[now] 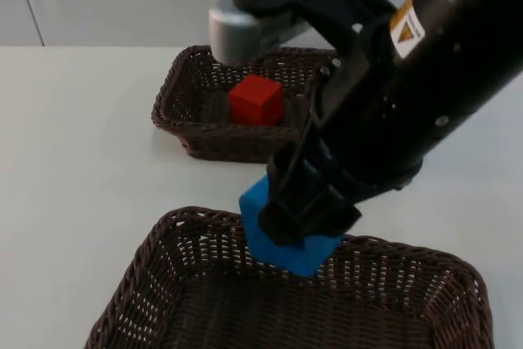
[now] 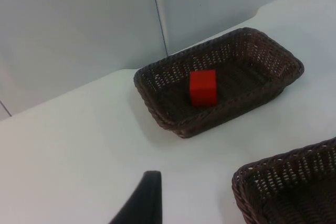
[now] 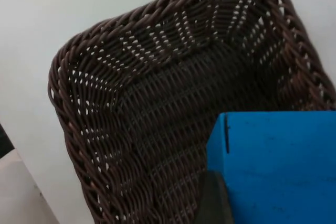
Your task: Pick up one cube with the left hand and place it into the upper basket. Pick up one cube with the right hand and place it into the lower basket.
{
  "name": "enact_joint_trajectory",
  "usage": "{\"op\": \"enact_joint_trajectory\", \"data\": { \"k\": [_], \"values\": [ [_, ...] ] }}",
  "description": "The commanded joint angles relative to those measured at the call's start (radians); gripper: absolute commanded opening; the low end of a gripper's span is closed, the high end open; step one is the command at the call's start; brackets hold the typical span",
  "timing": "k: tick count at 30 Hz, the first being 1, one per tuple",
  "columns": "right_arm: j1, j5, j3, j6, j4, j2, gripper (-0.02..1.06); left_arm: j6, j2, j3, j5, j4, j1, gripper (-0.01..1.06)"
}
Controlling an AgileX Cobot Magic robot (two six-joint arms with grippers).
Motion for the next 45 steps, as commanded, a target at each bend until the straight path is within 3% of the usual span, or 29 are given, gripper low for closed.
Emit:
{"op": "enact_joint_trajectory", "data": {
  "k": [1,15,40,43,45],
  "values": [
    [0.003,-0.041,0.023,0.0,0.027,-0.005,0.0,-0.008,-0.005,0.005,0.002,-0.008,-0.006,1.05],
    [0.003,-0.169,0.114,0.0,0.027,-0.005,0.0,-0.008,-0.005,0.005,0.0,-0.011,-0.006,1.05],
    [0.003,-0.221,0.116,0.0,0.027,0.211,0.0,-0.008,-0.005,0.005,0.0,-0.013,-0.006,1.05],
    [0.003,-0.221,0.116,0.0,0.027,0.216,0.03,-0.008,-0.005,0.005,0.0,-0.013,-0.006,1.05],
    [0.003,-0.218,0.116,0.0,0.027,0.217,0.1,-0.008,-0.005,0.005,0.0,-0.015,-0.006,1.05]
  ]
}}
